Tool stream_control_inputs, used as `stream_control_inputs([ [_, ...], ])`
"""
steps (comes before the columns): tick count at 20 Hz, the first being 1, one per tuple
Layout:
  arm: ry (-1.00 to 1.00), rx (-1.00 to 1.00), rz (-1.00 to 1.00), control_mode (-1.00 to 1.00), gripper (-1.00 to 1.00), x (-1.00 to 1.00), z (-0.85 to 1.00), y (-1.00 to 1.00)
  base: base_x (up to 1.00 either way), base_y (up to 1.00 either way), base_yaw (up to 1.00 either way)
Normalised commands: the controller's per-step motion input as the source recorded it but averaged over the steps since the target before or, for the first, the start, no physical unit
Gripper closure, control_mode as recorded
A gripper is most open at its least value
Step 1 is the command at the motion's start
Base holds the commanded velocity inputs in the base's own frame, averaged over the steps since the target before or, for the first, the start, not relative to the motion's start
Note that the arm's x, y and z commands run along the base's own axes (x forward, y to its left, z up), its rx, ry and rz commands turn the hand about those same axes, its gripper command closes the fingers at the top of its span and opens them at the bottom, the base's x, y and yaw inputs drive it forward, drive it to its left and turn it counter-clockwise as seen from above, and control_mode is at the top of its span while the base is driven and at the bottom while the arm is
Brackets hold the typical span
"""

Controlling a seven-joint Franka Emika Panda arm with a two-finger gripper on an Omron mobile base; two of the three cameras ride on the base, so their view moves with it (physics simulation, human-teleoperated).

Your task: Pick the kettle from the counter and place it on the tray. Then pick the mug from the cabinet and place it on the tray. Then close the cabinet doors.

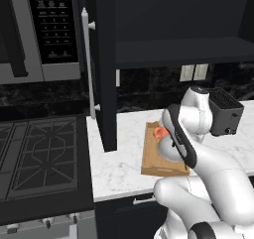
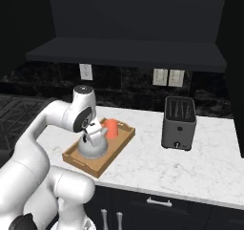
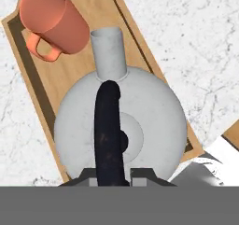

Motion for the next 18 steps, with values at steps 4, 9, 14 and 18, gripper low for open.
stream_control_inputs([
  [4,0.04,0.00,0.00,-1.00,1.00,0.32,-0.17,0.14,0.00,0.00,0.00],
  [9,0.04,0.01,0.00,-1.00,1.00,0.33,-0.23,0.00,0.00,0.00,0.00],
  [14,0.05,0.02,0.00,-1.00,1.00,0.20,-0.26,0.00,0.00,0.00,0.00],
  [18,0.06,0.07,0.00,-1.00,1.00,0.09,-0.20,0.00,0.00,0.00,0.00],
])
